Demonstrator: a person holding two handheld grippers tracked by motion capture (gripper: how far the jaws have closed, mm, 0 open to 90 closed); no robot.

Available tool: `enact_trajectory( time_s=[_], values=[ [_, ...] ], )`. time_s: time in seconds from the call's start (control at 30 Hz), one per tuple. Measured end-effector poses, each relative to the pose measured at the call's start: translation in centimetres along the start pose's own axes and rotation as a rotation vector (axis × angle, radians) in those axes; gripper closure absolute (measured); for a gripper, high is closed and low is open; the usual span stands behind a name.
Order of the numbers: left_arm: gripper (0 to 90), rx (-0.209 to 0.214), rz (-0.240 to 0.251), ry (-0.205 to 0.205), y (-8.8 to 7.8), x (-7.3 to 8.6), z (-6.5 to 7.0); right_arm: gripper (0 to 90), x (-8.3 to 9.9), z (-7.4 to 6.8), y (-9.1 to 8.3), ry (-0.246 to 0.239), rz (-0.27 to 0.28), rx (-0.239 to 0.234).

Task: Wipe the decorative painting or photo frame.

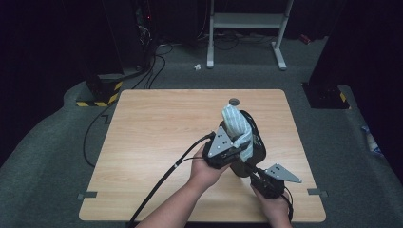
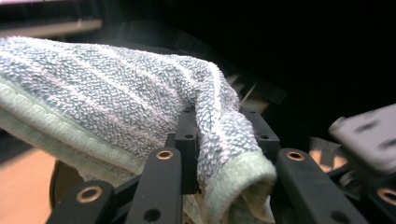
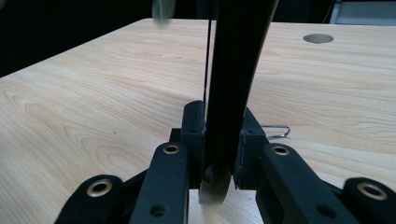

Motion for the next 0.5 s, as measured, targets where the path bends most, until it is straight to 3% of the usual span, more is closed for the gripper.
enact_trajectory(
  time_s=[0.07, 0.23, 0.37, 0.5],
  values=[
    [71.5, -0.023, 0.002, 0.006, 0.1, -0.9, -0.7, 77.7, 0.0, 0.0, 0.0, -0.001, 0.0, -0.002],
    [71.5, -0.099, -0.006, -0.025, 0.6, -1.7, -3.9, 77.6, -0.1, 0.1, 0.0, 0.002, -0.001, -0.006],
    [71.5, -0.149, -0.021, -0.06, 0.8, -1.5, -6.1, 77.5, -0.1, 0.1, -0.1, 0.0, -0.002, -0.008],
    [71.5, -0.173, -0.049, -0.071, 0.8, -0.9, -7.2, 77.6, 0.0, 0.1, -0.1, -0.004, -0.002, -0.008]
  ],
)
Point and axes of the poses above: each handheld gripper's, and its own axes: y roughly forward along the jaws, x roughly out of its underside, z roughly to its right, the point moved 3 cm from there along y, roughly forward along the jaws, and after that the axes turned 4 degrees about -y, right-handed, at the moved point
